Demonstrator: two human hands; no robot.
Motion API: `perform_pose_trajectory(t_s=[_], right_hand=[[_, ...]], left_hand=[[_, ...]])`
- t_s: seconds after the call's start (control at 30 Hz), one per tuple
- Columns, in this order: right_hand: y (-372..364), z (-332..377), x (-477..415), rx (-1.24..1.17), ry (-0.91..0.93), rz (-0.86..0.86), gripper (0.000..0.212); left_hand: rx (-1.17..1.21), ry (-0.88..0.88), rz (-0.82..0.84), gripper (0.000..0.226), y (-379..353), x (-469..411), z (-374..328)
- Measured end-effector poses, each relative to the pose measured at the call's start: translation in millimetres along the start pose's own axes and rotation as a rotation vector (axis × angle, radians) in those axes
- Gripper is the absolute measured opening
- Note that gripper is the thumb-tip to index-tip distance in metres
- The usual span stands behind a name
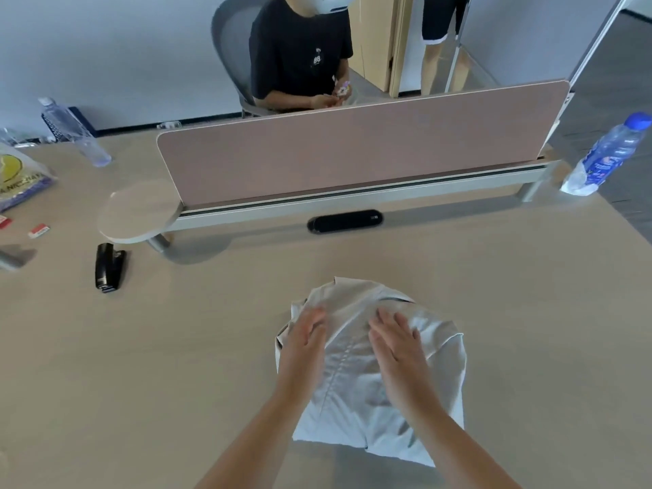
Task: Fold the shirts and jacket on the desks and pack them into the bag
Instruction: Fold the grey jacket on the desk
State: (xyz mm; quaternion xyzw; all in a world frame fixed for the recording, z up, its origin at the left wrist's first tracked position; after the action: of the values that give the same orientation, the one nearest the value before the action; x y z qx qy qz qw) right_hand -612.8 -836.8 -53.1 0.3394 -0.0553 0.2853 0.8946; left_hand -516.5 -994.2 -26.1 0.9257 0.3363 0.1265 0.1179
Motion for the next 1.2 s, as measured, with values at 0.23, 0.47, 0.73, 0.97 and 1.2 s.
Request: perform_pose_trajectory(t_s=[0.23,0.47,0.73,0.97,1.2], right_hand=[[-31.7,-23.3,-12.0,0.141,0.017,-0.001,0.072],[-37.5,-29.7,-12.6,0.19,0.052,-0.085,0.071],[-21.5,-20.1,-14.5,-0.009,-0.069,0.124,0.048],[29.3,24.1,80.2,-0.271,-0.21,0.078,0.052],[77.9,65.3,173.0,-0.096,-0.109,0.007,0.031]], left_hand=[[0.24,0.287,0.038,0.042,-22.0,-2.5,73.9],[0.266,0.265,-0.043,0.028,-22.6,-5.2,84.5],[0.108,0.18,0.056,0.012,-3.6,27.9,24.2],[-0.023,0.126,0.035,0.022,49.1,129.9,-26.1],[0.038,-0.025,0.01,0.008,73.7,194.0,-98.5]])
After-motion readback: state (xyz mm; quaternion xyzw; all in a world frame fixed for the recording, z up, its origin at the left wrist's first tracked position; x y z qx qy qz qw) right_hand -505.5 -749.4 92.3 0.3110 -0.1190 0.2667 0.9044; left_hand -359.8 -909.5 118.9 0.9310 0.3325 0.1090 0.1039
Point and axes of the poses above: each hand's wrist, its own x-axis away from the middle knuckle, its own y-axis out of the back of the hand, z = x × y, the point moved 9 cm from there along -x, towards the middle knuckle, and after that the axes turned 7 degrees about -y, right-handed, at the moved point
